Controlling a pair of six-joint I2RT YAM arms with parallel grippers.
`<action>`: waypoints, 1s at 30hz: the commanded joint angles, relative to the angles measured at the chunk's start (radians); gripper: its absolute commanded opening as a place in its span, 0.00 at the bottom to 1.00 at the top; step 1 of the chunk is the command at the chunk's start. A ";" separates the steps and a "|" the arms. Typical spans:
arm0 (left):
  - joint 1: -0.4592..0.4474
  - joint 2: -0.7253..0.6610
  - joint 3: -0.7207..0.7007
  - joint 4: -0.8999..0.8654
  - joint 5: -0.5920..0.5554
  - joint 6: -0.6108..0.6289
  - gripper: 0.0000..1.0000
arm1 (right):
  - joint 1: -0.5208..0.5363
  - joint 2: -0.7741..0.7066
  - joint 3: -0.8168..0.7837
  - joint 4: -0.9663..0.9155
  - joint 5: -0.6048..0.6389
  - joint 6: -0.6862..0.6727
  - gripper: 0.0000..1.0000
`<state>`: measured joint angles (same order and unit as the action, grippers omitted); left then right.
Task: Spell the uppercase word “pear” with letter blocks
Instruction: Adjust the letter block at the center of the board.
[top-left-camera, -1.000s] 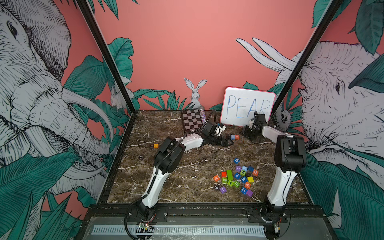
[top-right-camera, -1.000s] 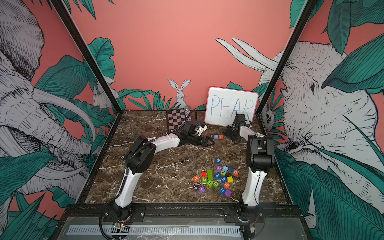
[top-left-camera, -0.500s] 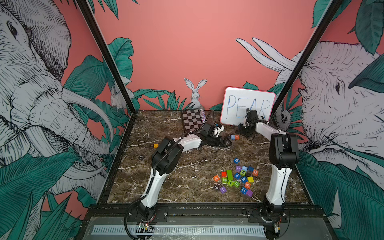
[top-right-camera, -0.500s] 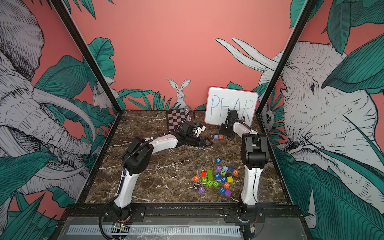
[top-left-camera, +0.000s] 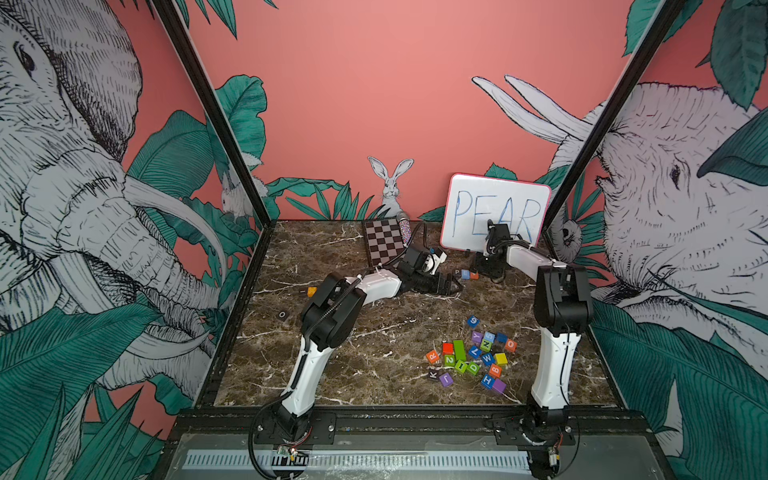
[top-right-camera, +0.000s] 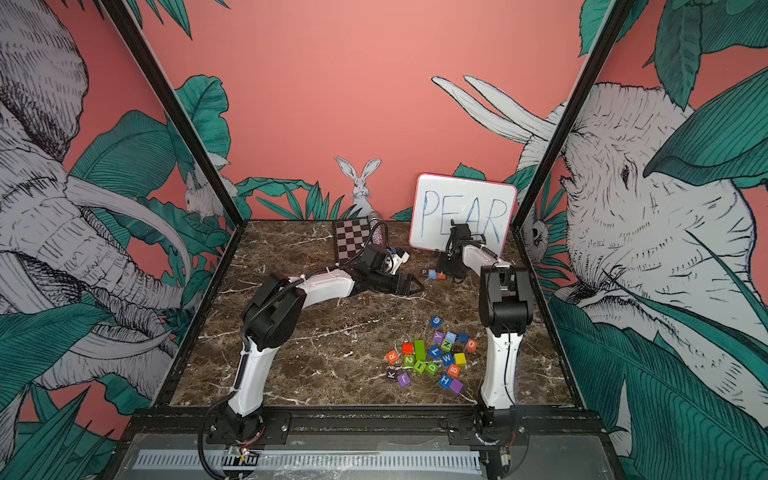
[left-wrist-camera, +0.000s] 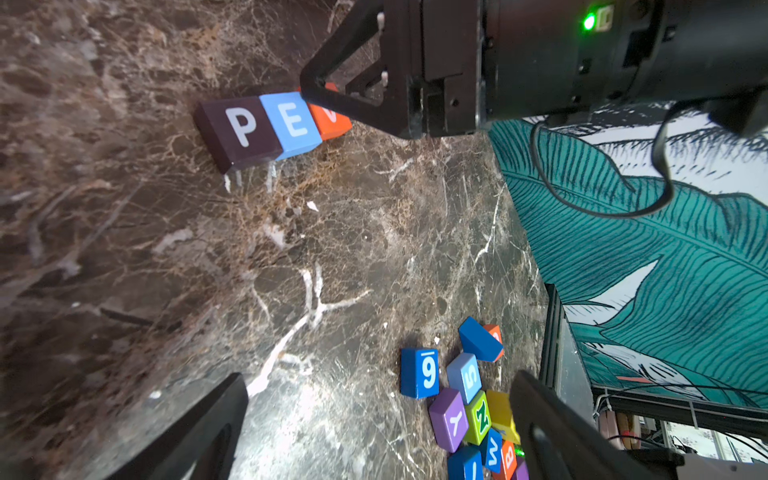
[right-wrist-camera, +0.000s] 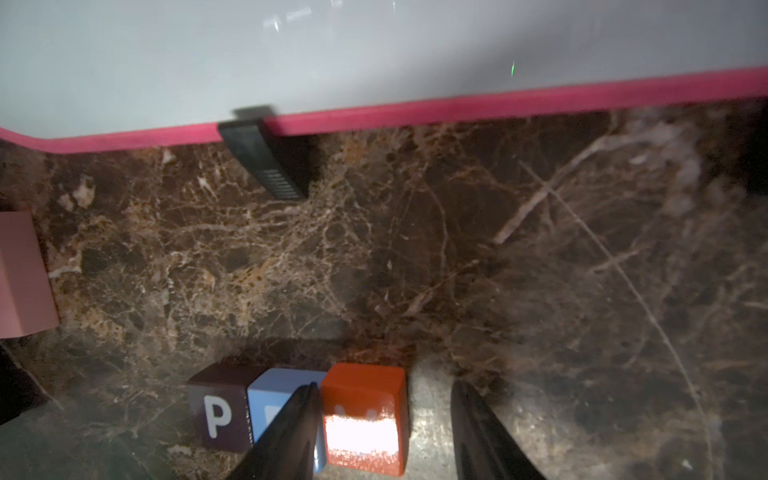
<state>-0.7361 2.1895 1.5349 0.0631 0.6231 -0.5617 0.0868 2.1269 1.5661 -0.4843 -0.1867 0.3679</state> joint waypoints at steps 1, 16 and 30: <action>0.006 -0.081 -0.019 0.027 -0.006 -0.007 0.99 | 0.007 0.009 0.017 -0.028 0.038 -0.018 0.53; 0.007 -0.083 -0.029 0.045 0.001 -0.015 0.99 | 0.006 -0.080 -0.037 -0.042 0.075 -0.028 0.52; 0.007 -0.109 -0.057 0.050 -0.005 -0.010 0.99 | -0.008 -0.013 0.067 -0.045 0.107 -0.010 0.50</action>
<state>-0.7322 2.1662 1.4918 0.1028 0.6197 -0.5762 0.0860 2.0716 1.6180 -0.5201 -0.1143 0.3550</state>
